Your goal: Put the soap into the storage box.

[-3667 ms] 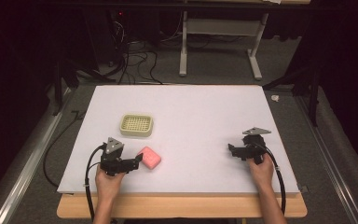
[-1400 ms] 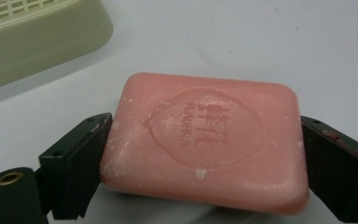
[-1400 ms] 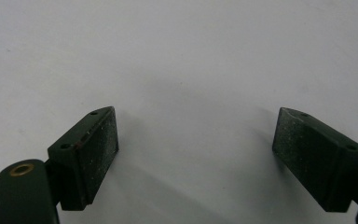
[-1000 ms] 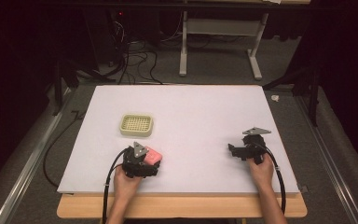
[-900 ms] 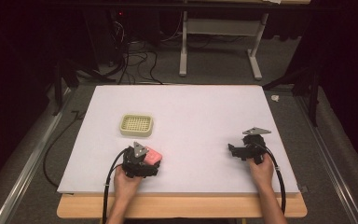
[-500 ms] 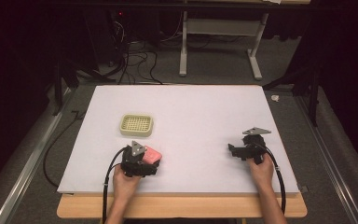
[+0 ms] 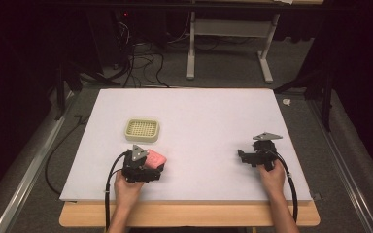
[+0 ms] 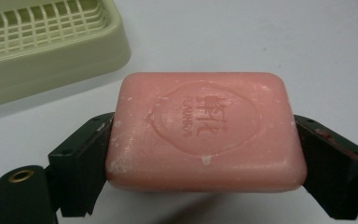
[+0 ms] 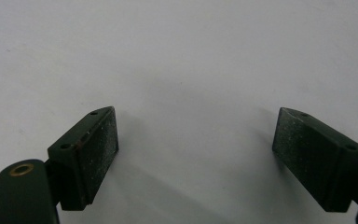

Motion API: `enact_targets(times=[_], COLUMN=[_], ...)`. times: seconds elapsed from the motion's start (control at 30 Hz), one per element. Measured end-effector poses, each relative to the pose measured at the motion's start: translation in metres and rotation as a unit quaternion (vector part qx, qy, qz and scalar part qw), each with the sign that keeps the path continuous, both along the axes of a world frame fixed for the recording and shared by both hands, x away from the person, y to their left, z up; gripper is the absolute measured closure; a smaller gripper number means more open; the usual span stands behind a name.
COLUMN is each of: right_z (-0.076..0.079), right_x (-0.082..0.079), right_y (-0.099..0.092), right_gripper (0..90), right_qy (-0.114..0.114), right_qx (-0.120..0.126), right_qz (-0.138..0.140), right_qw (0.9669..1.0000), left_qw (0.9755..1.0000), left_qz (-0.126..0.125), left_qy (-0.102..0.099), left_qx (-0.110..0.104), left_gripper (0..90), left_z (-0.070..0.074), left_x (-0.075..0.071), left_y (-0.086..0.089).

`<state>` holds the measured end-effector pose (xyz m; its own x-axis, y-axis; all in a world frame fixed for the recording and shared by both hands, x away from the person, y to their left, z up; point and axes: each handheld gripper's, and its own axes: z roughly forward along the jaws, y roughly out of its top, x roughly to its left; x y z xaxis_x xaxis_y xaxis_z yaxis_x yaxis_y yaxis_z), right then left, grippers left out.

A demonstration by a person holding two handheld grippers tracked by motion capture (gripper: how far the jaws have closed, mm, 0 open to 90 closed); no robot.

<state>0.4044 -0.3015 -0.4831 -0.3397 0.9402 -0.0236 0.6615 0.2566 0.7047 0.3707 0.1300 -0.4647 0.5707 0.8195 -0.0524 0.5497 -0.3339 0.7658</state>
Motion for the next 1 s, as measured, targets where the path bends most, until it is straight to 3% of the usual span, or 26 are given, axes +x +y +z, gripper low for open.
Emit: enact_targets(times=[0.27,0.37,0.53,1.0], right_z=[0.000,0.000,0.000,0.000], right_x=[0.000,0.000,0.000,0.000], right_y=[0.000,0.000,0.000,0.000], right_gripper=[14.9,14.9,14.9,14.9], right_qy=[0.000,0.000,0.000,-0.001], right_qx=[0.000,0.000,-0.001,-0.001], right_qz=[0.000,0.000,0.001,0.001], right_qw=[1.0000,1.0000,1.0000,1.0000], left_qw=[0.9999,0.9997,0.9999,0.9996], left_qz=[0.010,0.007,0.007,0.027], left_qy=[-0.001,0.007,0.005,0.000], left_qx=[-0.005,-0.021,-0.010,-0.012], left_gripper=[13.8,13.8,13.8,13.8], left_z=[0.008,0.013,0.020,0.033], left_x=[0.001,0.004,0.008,0.017], left_y=[0.007,0.008,0.006,0.011])
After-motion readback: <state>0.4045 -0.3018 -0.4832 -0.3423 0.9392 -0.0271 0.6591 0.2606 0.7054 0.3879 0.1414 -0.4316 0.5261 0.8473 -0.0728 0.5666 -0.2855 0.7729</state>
